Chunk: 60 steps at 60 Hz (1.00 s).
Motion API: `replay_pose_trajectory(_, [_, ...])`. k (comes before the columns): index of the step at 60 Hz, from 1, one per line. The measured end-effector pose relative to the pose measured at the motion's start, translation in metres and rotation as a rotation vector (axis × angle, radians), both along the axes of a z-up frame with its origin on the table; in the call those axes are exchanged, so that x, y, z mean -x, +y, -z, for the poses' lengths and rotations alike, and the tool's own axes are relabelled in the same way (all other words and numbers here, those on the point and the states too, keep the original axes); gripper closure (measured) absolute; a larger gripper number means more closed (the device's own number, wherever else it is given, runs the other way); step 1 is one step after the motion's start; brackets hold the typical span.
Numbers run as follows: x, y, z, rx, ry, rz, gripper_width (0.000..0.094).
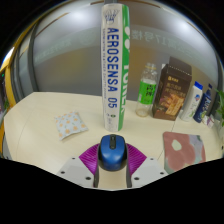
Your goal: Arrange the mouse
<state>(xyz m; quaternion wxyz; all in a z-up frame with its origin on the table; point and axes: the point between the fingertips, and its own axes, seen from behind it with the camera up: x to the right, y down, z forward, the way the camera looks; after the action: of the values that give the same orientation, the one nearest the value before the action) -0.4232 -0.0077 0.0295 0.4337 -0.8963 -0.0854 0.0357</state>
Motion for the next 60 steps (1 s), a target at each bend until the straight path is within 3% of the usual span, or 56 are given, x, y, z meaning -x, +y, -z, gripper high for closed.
replay_pose_trajectory(12, [-0.047,-0.007,-0.179,-0.286,0.094,0.044,0.0568])
replay_pose_trajectory(17, [-0.105,-0.002,-0.208,-0.321,0.088,0.100,0.0568])
replay_pose_trajectory(22, [-0.171,0.006,-0.184,-0.288,0.066,0.157,0.0569])
replay_pose_trajectory(29, [-0.248,0.013,-0.096,-0.127,0.029,0.223,0.0571])
replay_pose_trajectory(35, [-0.275,0.010,-0.023,-0.025,0.012,0.224,0.0572])
replay_pose_trajectory(41, [-0.285,0.006,0.019,0.030,0.005,0.224,0.0561])
replay_pose_trajectory(51, [-0.286,-0.001,0.035,0.059,0.014,0.207,0.0401])
replay_pose_trajectory(53, [-0.287,-0.003,0.032,0.057,0.008,0.206,0.0305])
replay_pose_trajectory(56, [-0.286,-0.009,0.023,0.053,0.005,0.202,0.0076])
replay_pose_trajectory(60, [-0.286,-0.019,0.004,0.038,0.000,0.208,0.0099])
